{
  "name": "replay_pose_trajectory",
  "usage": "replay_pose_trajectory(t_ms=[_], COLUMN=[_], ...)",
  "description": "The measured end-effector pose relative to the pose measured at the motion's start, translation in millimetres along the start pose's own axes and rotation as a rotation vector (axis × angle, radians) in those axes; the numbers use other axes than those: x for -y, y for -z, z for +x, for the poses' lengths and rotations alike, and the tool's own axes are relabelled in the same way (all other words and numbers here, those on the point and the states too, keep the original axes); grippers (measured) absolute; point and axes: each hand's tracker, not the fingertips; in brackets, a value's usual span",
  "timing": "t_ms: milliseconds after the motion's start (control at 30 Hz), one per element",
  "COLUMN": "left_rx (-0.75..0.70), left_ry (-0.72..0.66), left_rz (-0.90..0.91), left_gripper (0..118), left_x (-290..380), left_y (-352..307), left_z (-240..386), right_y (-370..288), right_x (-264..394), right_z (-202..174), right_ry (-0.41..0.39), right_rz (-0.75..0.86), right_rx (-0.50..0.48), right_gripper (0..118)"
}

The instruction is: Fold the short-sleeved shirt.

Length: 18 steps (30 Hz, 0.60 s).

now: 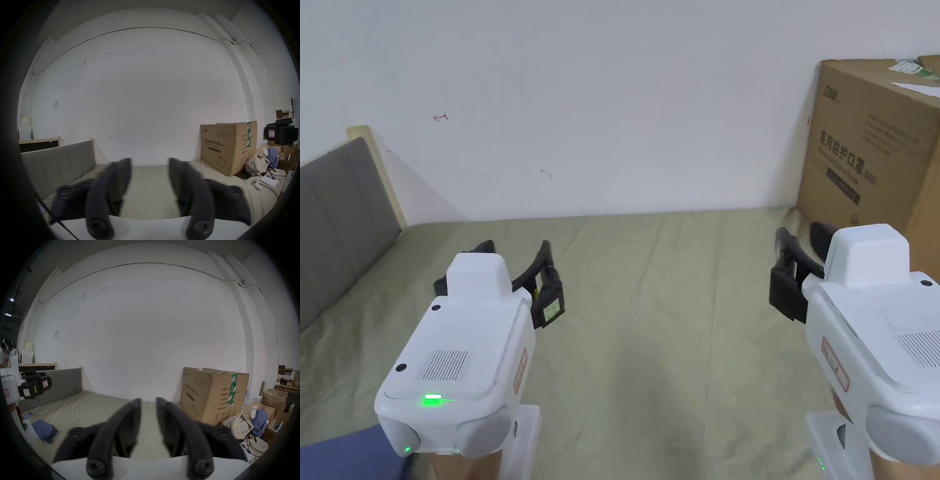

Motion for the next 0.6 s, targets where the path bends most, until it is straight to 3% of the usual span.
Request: replay_pose_trajectory(t_ms=[33, 67, 100, 133, 333, 600], left_rx=[-0.006, -0.015, -0.017, -0.021, -0.028, -0.024], left_ry=[-0.001, -0.009, -0.014, -0.019, -0.007, 0.001], left_rz=[0.000, 0.004, 0.005, 0.007, 0.023, 0.033], left_gripper=[96, 111, 118, 118, 118, 118], left_x=[0, 1, 1, 1, 2, 1], left_y=[0, 0, 0, -1, -6, -8], left_z=[0, -1, -1, -2, -6, -6], right_y=[-1, 0, 0, -2, -5, -10], right_x=[1, 3, 4, 4, -1, 2], right_z=[-1, -2, -2, -3, -6, -9], right_ry=[0.006, 0.016, 0.019, 0.018, 0.001, 0.006], right_rz=[0.001, 0.002, 0.006, 0.011, 0.019, 0.022], right_rx=[0.000, -0.004, -0.005, -0.003, 0.000, 0.022], right_gripper=[73, 89, 101, 110, 118, 118])
